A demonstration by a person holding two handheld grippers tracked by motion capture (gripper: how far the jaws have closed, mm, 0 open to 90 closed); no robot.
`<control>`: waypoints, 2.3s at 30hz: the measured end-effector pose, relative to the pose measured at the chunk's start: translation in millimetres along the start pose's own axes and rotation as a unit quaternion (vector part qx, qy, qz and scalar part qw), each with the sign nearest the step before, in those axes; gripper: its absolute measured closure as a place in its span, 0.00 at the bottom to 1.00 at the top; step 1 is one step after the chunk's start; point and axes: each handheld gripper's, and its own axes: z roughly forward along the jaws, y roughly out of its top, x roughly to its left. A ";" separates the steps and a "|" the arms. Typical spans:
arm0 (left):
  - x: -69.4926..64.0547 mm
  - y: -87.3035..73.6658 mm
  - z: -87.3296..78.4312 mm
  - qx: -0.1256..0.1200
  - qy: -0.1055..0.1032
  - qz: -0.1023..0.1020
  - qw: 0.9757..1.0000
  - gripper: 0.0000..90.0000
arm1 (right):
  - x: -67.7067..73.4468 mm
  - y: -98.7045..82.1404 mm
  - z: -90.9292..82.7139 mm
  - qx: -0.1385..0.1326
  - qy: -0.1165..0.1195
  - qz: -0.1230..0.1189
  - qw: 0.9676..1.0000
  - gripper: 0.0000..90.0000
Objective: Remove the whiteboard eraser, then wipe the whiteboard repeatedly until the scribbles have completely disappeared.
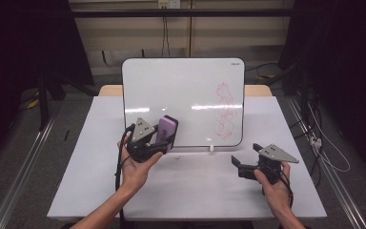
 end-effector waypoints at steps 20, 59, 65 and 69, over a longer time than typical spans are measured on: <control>-3.0 28.6 13.1 0.022 0.015 0.060 0.998 0.46 | -1.9 -4.7 -15.4 0.000 -0.005 -0.002 1.000 0.06; -50.2 130.1 127.2 0.048 0.077 0.177 0.980 0.46 | -7.2 -8.5 -17.1 -0.009 -0.004 0.013 1.000 0.05; -53.5 138.1 143.8 0.057 0.084 0.188 0.977 0.46 | -6.1 -9.3 -16.4 -0.006 0.003 0.014 1.000 0.05; -57.0 138.1 150.7 0.052 0.092 0.202 0.974 0.46 | -6.2 -9.7 -17.0 -0.007 -0.007 0.010 1.000 0.05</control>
